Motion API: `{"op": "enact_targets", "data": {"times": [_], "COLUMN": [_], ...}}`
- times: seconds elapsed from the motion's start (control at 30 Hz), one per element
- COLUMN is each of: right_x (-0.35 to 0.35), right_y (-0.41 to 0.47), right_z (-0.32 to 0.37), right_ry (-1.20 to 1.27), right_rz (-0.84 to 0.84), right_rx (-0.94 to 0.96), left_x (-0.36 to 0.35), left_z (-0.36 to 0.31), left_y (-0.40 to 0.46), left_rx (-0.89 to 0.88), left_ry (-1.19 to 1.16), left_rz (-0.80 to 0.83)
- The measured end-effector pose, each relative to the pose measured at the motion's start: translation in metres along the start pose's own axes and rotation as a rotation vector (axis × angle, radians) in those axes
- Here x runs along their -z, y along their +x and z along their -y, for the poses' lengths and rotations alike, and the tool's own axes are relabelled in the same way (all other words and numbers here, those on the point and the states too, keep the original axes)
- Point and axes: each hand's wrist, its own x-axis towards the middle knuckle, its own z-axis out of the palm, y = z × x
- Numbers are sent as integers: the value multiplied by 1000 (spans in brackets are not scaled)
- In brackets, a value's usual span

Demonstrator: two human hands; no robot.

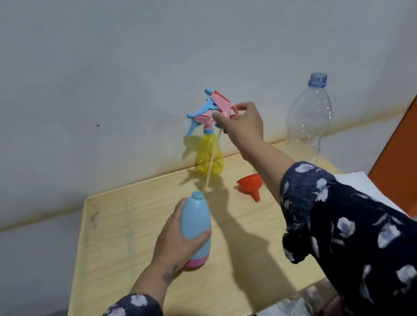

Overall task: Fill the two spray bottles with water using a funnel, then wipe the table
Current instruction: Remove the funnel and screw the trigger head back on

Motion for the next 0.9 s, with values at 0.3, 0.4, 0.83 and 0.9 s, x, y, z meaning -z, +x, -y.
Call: {"op": "enact_targets", "data": {"times": [0.3, 0.4, 0.83, 0.9], "right_x": [-13, -17, 2, 11], "right_y": [-24, -41, -57, -51], "right_z": [0, -16, -28, -23], "right_ry": [-4, 21, 79, 29], "right_rz": [32, 79, 404, 519], "right_rx": [83, 72, 5, 39], "left_x": [2, 3, 13, 14], "left_z": [-13, -22, -60, -59], "left_y": [0, 7, 25, 25], "left_rx": [-5, -6, -57, -63], "left_ry": [-63, -111, -174, -173], "left_rz": [23, 16, 0, 12]}}
